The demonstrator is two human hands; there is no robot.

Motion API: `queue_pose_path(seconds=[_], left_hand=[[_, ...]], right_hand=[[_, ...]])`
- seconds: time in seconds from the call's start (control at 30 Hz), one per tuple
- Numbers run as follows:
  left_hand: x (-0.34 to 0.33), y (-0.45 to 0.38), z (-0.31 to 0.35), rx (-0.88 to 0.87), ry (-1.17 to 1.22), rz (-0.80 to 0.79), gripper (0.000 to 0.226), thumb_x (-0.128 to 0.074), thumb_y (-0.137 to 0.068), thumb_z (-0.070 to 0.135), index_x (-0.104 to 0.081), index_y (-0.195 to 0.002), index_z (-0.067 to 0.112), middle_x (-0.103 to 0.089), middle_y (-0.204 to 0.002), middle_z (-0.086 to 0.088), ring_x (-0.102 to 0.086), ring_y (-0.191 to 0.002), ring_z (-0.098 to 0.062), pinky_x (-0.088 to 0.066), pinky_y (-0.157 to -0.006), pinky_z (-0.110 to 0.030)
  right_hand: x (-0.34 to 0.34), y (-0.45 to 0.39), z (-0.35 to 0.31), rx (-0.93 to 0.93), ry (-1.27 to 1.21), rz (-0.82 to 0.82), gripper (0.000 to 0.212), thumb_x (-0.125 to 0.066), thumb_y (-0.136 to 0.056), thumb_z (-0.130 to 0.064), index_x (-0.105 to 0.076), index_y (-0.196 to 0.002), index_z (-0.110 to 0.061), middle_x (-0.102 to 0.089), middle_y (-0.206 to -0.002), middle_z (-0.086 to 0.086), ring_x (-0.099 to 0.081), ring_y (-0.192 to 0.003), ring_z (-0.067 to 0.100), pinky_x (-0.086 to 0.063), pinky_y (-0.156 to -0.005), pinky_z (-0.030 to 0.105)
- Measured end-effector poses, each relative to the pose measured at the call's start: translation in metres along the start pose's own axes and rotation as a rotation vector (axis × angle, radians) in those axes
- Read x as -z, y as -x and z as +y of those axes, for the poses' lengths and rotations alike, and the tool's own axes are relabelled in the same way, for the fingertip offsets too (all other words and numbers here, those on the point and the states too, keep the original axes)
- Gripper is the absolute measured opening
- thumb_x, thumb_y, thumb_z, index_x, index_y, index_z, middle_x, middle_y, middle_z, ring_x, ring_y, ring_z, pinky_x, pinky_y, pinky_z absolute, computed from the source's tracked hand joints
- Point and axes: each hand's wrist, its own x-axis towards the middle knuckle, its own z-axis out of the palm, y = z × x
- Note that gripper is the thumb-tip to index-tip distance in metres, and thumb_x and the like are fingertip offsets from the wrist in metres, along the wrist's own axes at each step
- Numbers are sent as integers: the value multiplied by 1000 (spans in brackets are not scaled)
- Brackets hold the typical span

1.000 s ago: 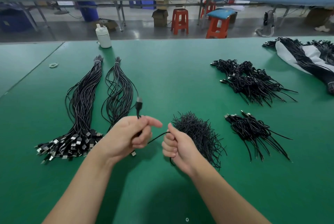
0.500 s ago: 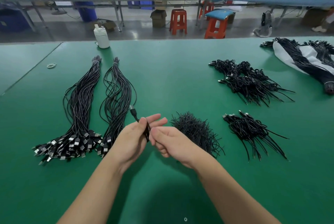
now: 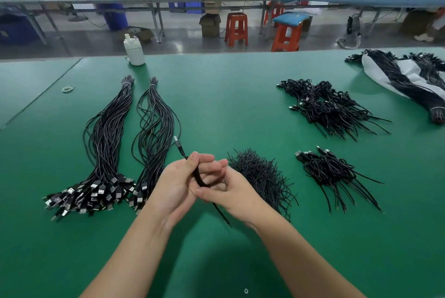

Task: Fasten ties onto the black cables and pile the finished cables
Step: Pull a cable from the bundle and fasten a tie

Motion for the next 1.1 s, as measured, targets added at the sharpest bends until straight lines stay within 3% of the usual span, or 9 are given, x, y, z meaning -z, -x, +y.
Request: queue_pose_path(seconds=[0.2, 0.3, 0.37, 0.43, 0.57, 0.7, 0.87, 0.97, 1.1], left_hand=[[0, 0, 9, 182, -213, -267, 38, -52, -97, 22, -71, -98, -12, -69, -102, -34, -70, -95, -34, -58, -80, -34], [3, -3, 17, 291, -383, -384, 38, -54, -95, 26, -75, -97, -5, -68, -109, -31, -64, -108, -35, -55, -95, -39], [4, -4, 20, 309, -428, -397, 39, -52, -98, 25, -74, -98, -6, -69, -106, -31, -64, -114, -33, -55, -93, -36], [3, -1, 19, 307, -477, -332, 38, -52, -99, 26, -74, -96, -4, -72, -101, -28, -69, -105, -28, -56, -85, -28], [-1, 2, 1, 147, -832, -88, 30, -47, -104, 20, -74, -95, 9, -77, -94, -7, -71, -98, -21, -53, -93, -31], [-10, 7, -12, -101, -1286, 141, 33, -48, -102, 31, -69, -76, 29, -70, -73, 13, -64, -76, -10, -45, -68, -28], [-7, 5, -15, -138, -1301, 204, 33, -46, -102, 34, -67, -78, 38, -55, -91, 3, -57, -92, -24, -47, -89, -39], [-9, 5, -19, -122, -1269, 200, 36, -48, -101, 37, -68, -79, 18, -69, -68, 0, -66, -69, -16, -52, -73, -36], [-11, 6, -24, -154, -1107, 301, 28, -64, -92, 43, -58, -83, 18, -70, -61, 6, -67, -53, -7, -41, -53, -13]], right_hand=[[4, 2, 8, 52, -115, 25, 41, -77, -79, 7, -66, -116, -6, -59, -71, -12, -50, -68, 4, -50, -74, 16], [10, 4, 12, 51, -108, 1, 26, -77, -79, 4, -64, -102, 5, -53, -67, -8, -48, -66, 6, -44, -69, 18], [14, 4, 14, 37, -31, 24, 16, -79, -79, -1, -68, -81, -13, -60, -71, -6, -54, -70, 8, -47, -73, 22], [18, 4, 17, 57, 150, 69, 24, -80, -79, -10, -61, -70, -20, -55, -66, -10, -49, -66, 6, -45, -67, 22], [20, 1, 22, 148, 515, 131, 13, -68, -84, -22, -63, -87, -32, -59, -78, -20, -53, -74, -2, -46, -69, 21], [18, 1, 14, 145, 674, 109, 21, -57, -91, -30, -56, -112, -29, -68, -106, -12, -65, -98, 11, -52, -85, 33], [29, 3, 10, 216, 964, 124, 17, -47, -100, -34, -39, -109, -22, -62, -104, 4, -62, -83, 36, -46, -68, 43], [26, 5, 12, 199, 1058, 67, 15, -40, -102, -30, -39, -106, -16, -58, -103, 7, -60, -81, 38, -40, -64, 44], [27, 8, 12, 139, 1089, 77, 16, -38, -103, -28, -40, -109, -14, -58, -106, 8, -60, -84, 38, -41, -66, 43]])
